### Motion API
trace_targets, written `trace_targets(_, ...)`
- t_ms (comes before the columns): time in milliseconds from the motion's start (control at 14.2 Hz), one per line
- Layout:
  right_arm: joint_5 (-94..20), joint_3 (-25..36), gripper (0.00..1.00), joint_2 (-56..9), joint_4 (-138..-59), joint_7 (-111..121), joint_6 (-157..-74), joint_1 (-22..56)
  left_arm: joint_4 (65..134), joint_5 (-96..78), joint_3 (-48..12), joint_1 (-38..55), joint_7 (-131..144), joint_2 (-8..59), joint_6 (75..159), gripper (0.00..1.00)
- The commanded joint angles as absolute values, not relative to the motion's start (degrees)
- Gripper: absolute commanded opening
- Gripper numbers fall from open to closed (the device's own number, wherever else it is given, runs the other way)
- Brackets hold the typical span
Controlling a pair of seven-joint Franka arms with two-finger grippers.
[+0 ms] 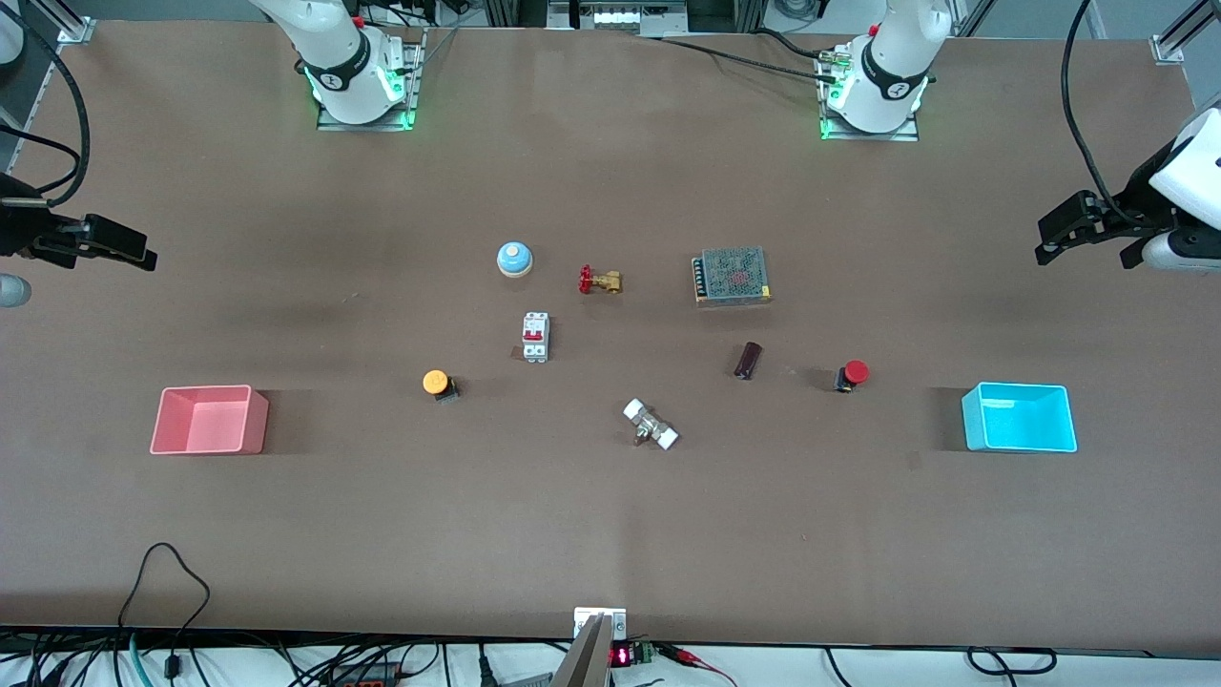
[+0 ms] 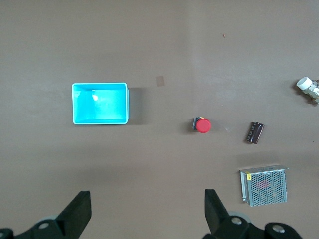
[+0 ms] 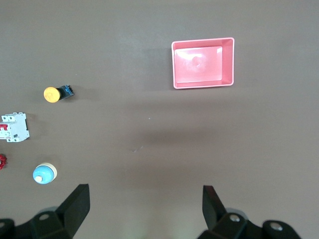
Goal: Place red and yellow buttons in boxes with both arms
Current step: 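Move the right gripper toward the yellow button while the left gripper reaches the red button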
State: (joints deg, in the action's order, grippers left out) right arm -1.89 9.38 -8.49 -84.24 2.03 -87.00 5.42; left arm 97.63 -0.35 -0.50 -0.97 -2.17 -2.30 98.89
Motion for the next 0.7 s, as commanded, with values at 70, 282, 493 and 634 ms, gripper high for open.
trace_targets(70,-1.0,8.4,1.0,-6.8,-85.9,1.8,-86.5,4.7,96.5,0.0,-0.8,-1.1,-1.6,-1.7,98.3,1.0)
trace_targets(282,-0.8,8.0,1.0,-7.4,-86.0,1.3,-86.7,5.3,96.6,-0.1,-0.8,-1.1,-1.1,-1.1,98.7,1.0)
trace_targets(493,-0.9,7.8,1.0,-11.2,-86.1,-0.9,-87.9,7.9,97.6,0.0,-1.2,-0.5,2.4,1.0,101.3,1.0)
trace_targets(634,-1.6,7.7,1.0,-14.0,-86.4,-1.0,-90.3,10.5,98.2,0.1,-2.5,0.1,5.8,4.6,103.3,1.0)
